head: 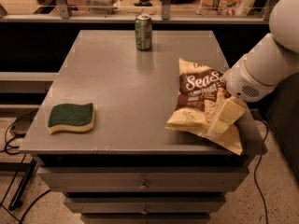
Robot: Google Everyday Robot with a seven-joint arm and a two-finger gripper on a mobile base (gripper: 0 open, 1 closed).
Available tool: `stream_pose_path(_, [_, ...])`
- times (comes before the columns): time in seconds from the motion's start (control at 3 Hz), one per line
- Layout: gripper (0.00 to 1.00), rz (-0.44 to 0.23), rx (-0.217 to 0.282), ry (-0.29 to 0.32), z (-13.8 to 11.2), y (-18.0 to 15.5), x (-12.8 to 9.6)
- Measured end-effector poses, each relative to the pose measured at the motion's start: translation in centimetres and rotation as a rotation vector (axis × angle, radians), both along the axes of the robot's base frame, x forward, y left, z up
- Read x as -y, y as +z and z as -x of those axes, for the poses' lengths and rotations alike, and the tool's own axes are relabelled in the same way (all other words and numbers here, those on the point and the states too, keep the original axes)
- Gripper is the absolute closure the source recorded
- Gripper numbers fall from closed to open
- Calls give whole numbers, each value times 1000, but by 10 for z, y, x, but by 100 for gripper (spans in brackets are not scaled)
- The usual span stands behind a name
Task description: Move brown chip bag near sponge
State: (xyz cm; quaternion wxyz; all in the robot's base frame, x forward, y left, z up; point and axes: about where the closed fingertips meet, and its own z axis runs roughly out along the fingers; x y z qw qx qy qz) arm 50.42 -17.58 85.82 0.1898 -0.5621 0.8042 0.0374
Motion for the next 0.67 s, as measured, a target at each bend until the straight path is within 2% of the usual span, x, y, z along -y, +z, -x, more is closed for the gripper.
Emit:
stream_pose_path(0.33, [25, -32, -43, 26, 1, -18, -6])
stream_pose_path(0.67, [47, -29, -34, 56, 2, -15, -14])
